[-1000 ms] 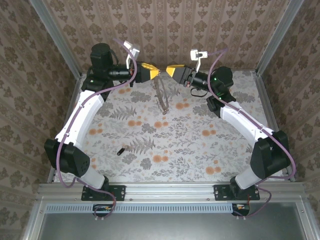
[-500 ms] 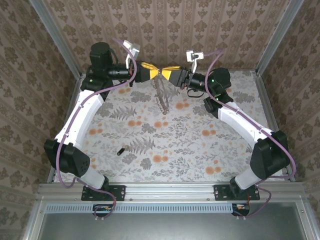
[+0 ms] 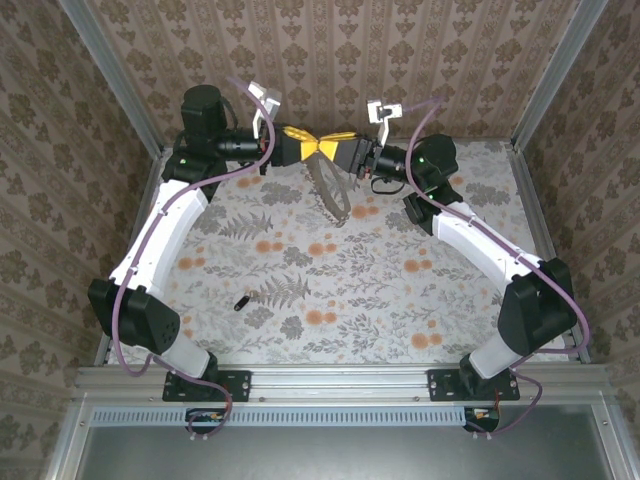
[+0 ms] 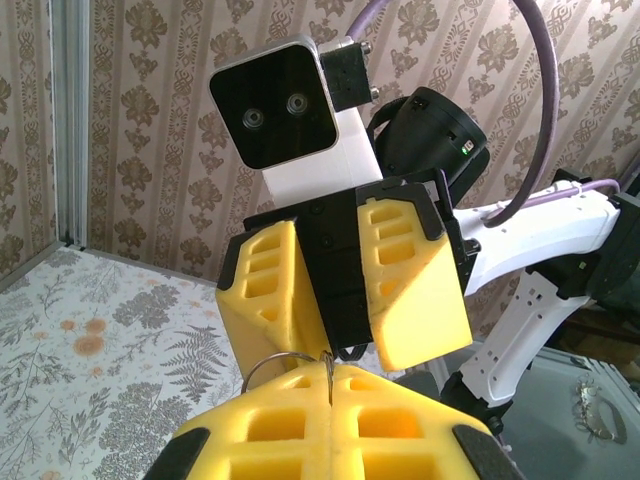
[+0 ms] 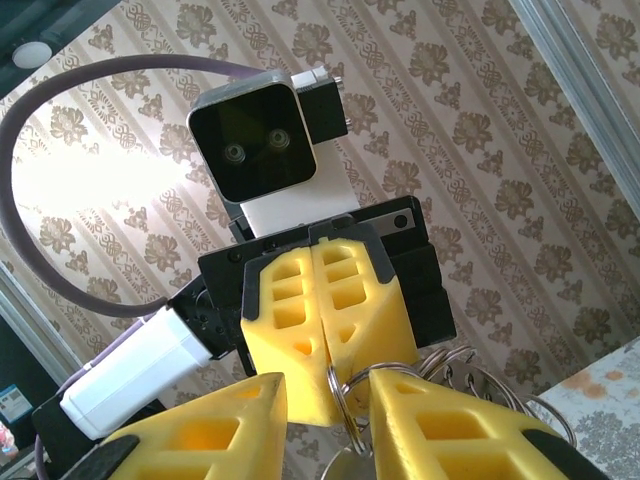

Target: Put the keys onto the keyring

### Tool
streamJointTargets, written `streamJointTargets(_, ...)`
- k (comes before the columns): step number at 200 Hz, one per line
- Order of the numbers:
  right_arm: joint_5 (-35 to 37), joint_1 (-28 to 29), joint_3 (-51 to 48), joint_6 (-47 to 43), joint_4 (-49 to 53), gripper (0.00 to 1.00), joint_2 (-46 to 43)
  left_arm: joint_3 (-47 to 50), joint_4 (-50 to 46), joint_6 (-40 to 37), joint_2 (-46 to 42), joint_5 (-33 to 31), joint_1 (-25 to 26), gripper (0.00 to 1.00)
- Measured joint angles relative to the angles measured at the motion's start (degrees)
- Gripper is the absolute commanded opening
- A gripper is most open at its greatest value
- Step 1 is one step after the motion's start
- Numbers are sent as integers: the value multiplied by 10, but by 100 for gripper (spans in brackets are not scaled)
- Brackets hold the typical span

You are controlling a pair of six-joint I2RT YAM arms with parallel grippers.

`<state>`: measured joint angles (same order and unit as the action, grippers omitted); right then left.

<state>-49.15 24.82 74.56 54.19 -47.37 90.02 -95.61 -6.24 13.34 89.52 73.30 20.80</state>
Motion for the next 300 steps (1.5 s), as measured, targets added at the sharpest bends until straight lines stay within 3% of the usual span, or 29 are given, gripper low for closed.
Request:
streamJointTargets(31,-8,3,5,0,4,17,5,-5,-3,-2,0,0,1,0)
streamJointTargets(54,-10,2,5,-4,6,0,5,-5,-6,-2,0,0,0,0)
streamJointTargets(70,-10,2,5,-11,10,0,5,-5,-10,-2,0,0,-2,0)
streamJointTargets(101,-4,-1,5,-30,24,0,5,-7,-11,-4,0,-8,-2,38)
streamJointTargets(133,-4,-14,5,-31,24,0,5,10,24,22,-14,-48,-15,46)
streamJointTargets(169,5,-27,4,-18,-22,0,5,57,95,80,-42,-85,-35,43)
streamJointTargets(191,21,-30,3,-1,-65,0,5,87,153,128,-47,-99,-33,37)
streamJointTargets(227,55,-29,3,38,-156,0,20,120,239,207,-45,-120,-19,36)
streamJointTargets(300,101,-28,11,102,-222,0,86,123,341,273,-43,-139,10,31)
